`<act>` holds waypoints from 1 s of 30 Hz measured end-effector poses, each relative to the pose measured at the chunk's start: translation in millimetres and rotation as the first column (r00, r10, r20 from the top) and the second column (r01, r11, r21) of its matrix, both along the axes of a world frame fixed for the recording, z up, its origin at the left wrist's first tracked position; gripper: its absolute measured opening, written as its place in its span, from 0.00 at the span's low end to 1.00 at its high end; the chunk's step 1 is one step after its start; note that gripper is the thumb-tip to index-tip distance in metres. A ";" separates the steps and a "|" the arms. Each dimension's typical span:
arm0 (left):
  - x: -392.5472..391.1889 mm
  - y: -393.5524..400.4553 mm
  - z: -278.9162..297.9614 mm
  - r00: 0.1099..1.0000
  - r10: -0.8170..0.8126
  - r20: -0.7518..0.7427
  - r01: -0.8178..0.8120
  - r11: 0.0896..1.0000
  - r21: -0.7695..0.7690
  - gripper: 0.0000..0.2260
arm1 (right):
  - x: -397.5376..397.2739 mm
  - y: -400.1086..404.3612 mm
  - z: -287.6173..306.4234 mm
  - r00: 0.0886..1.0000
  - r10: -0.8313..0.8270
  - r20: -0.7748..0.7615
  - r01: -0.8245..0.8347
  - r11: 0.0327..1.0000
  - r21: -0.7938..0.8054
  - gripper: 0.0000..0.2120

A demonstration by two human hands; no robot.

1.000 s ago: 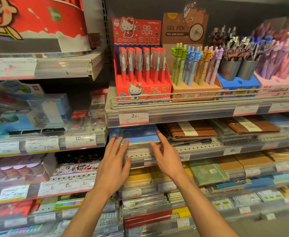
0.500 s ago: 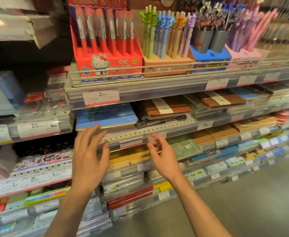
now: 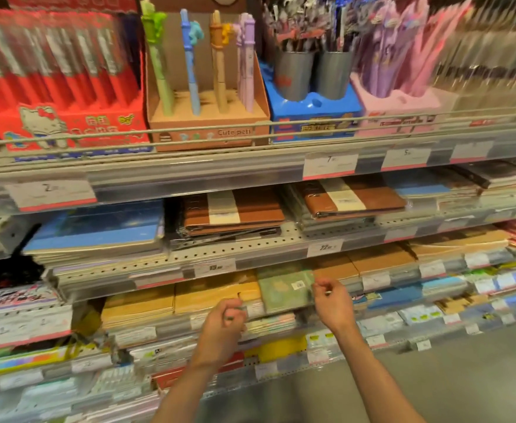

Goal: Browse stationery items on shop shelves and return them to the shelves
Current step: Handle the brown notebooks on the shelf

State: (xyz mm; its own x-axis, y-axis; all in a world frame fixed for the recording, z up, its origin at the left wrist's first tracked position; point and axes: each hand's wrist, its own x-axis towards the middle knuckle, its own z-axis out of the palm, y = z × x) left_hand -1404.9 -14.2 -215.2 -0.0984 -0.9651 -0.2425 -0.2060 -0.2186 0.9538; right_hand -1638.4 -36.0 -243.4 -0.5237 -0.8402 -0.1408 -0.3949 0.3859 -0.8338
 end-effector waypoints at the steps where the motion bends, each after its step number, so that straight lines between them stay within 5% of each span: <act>1: -8.6 -1.8 -1.8 1.000 -0.017 -0.005 0.017 0.999 0.031 0.07 | -5.7 0.0 0.0 0.999 -0.020 0.027 0.020 1.000 0.006 0.05; 5: -41.4 -13.7 20.3 0.993 -0.024 -0.118 0.022 1.000 -0.016 0.13 | -24.8 -0.2 40.1 0.971 -0.070 0.229 0.128 0.960 -0.250 0.06; 8: -65.8 -29.4 57.8 0.974 -0.048 -0.223 0.027 0.995 -0.099 0.08 | -45.0 -9.3 86.8 0.902 -0.110 0.417 0.294 0.865 -0.406 0.08; 14: -100.9 -50.2 125.4 0.954 -0.127 -0.272 0.068 0.974 -0.217 0.14 | -78.1 -24.2 136.7 0.728 -0.142 0.671 0.546 0.712 -0.441 0.15; 20: -125.4 -54.8 134.7 0.968 -0.106 -0.229 0.068 0.984 -0.165 0.25 | -70.0 -22.1 143.3 0.783 -0.115 0.611 0.460 0.769 -0.444 0.16; 30: -123.9 -57.6 136.4 0.949 -0.001 -0.314 -0.042 0.990 -0.132 0.23 | -61.6 -19.1 147.1 0.789 -0.134 0.599 0.465 0.768 -0.441 0.16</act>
State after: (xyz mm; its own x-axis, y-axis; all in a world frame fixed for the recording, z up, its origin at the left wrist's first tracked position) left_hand -1528.8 -71.8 -78.8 -0.1279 -0.9894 -0.0693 0.1103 -0.0836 0.9904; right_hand -1700.0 -55.1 -96.2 -0.7475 -0.6633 -0.0370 0.2019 -0.1738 -0.9639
